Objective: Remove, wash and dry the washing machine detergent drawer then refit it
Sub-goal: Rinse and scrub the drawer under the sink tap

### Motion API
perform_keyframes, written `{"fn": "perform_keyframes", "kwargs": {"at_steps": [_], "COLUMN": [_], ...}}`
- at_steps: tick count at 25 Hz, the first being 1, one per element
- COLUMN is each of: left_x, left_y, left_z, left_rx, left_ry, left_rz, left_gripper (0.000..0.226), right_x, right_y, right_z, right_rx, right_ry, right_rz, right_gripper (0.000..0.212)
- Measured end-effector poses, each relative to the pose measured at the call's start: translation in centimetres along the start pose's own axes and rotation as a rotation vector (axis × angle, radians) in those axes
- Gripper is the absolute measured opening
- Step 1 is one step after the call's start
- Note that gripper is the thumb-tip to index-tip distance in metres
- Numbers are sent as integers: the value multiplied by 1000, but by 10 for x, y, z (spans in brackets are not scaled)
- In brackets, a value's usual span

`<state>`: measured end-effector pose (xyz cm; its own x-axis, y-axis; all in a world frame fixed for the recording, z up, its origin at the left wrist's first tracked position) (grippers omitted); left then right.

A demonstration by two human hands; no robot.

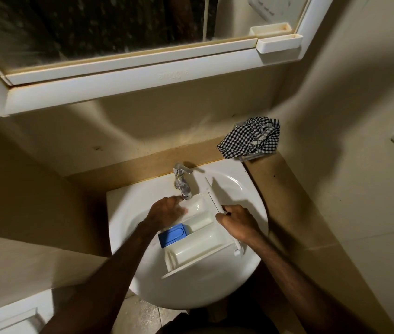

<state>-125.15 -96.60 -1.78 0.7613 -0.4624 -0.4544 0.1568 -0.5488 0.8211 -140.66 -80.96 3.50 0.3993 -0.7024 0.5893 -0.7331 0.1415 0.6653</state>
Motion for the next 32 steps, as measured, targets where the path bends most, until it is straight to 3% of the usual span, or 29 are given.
{"fn": "perform_keyframes", "kwargs": {"at_steps": [3, 4, 9, 13, 15, 18, 21, 24, 26, 30, 32], "left_x": [5, 3, -9, -17, -17, -14, -12, -14, -19, -13, -2], "left_y": [0, 5, 9, -2, -1, 8, 4, 5, 3, 4, 18], "left_z": [1, 2, 3, -2, -7, -13, -7, -5, -2, 1, -3], "left_rx": [-8, -61, -185, -114, -135, -258, -209, -202, -204, -102, -214], "left_ry": [0, -3, -13, -124, -150, -74, 52, 28, -44, -100, -105], "left_rz": [-68, -47, 129, 23, 33, 83, 73, 170, 219, 22, 64], "left_gripper": [46, 50, 62, 47, 45, 57, 68, 83, 71, 39, 42], "right_x": [1, 2, -5, -9, -8, -6, -5, -10, -14, -22, -25], "right_y": [3, 4, 12, 16, 16, 11, 9, 9, 11, 24, 34], "right_z": [0, -1, 0, 1, 2, 2, 2, 2, 2, 6, 7], "right_rx": [-9, -24, -42, -37, -35, -31, -30, -17, -19, -54, -90], "right_ry": [-3, -6, -28, 6, 10, 8, 20, -9, -28, -38, -58], "right_rz": [-1, 3, 18, -8, -27, -34, -55, -16, 25, 15, 54], "right_gripper": [18, 13, 27, 11, 16, 17, 23, 18, 14, 14, 16]}}
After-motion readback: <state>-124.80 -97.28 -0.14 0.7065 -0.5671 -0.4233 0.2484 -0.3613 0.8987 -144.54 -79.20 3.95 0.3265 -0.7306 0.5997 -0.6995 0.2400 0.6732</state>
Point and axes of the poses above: each hand's wrist, its own z-axis towards the middle knuckle, its own y-axis out of the back of the hand, x = y × z, the point moved 10 cm from there along z, towards the middle knuckle, and after that the axes turned 6 degrees about -x, right-handed, at the moved point
